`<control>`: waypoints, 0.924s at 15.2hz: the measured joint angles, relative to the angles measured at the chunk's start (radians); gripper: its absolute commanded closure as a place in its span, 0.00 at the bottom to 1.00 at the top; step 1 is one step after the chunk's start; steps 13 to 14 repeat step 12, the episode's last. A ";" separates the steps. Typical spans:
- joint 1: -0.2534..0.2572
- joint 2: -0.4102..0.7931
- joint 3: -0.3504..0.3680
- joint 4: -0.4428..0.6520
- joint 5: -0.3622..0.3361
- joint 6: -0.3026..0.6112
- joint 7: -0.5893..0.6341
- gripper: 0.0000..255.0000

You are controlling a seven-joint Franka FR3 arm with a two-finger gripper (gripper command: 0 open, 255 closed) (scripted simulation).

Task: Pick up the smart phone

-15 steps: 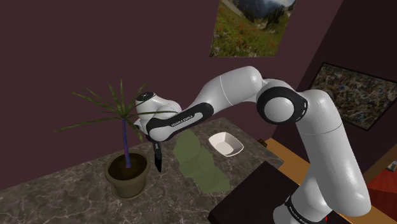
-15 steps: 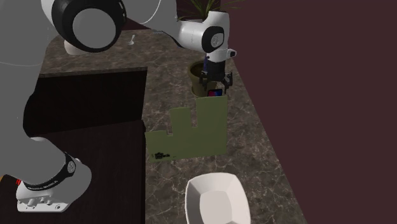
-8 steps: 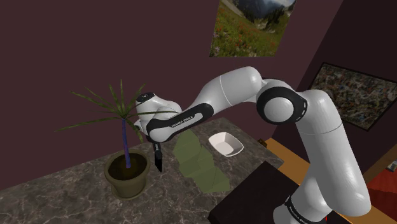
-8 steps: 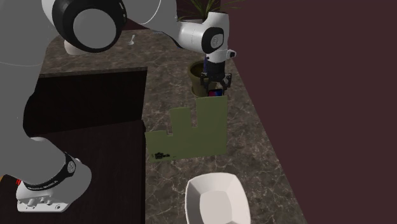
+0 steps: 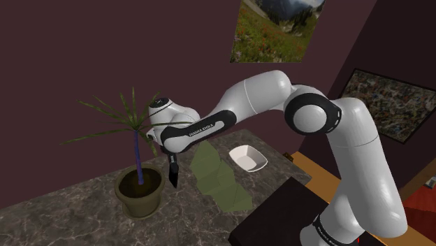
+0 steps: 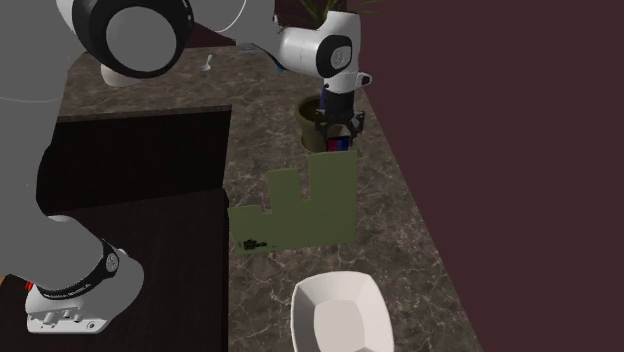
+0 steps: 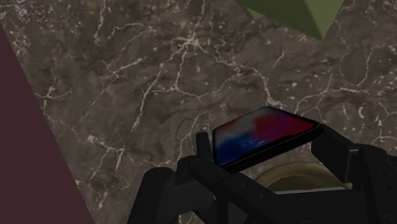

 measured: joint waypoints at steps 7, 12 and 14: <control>-0.005 -0.052 0.007 0.013 0.013 -0.063 -0.017 1.00; -0.005 -0.081 0.012 0.029 0.021 -0.107 -0.026 1.00; -0.005 -0.081 0.012 0.029 0.021 -0.107 -0.026 1.00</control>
